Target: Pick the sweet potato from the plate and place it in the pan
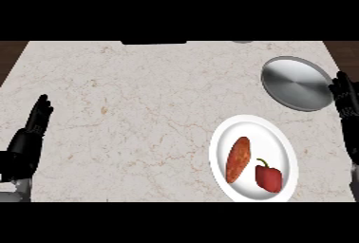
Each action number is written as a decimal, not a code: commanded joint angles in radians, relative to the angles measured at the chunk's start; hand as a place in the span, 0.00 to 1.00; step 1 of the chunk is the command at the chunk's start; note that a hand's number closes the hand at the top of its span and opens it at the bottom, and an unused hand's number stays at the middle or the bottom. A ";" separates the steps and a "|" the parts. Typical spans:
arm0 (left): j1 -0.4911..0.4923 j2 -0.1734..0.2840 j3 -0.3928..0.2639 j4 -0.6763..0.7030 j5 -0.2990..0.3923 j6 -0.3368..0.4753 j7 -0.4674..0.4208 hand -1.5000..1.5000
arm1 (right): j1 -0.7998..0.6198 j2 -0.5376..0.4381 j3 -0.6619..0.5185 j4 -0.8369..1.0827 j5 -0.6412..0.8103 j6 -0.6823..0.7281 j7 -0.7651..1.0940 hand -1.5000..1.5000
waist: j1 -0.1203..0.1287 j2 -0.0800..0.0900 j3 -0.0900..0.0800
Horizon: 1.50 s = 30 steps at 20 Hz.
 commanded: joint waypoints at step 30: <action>-0.097 -0.239 -0.182 -0.093 0.207 -0.162 0.365 0.50 | -0.499 0.179 0.751 0.121 0.795 0.805 1.074 0.00 | 0.048 -0.018 -0.014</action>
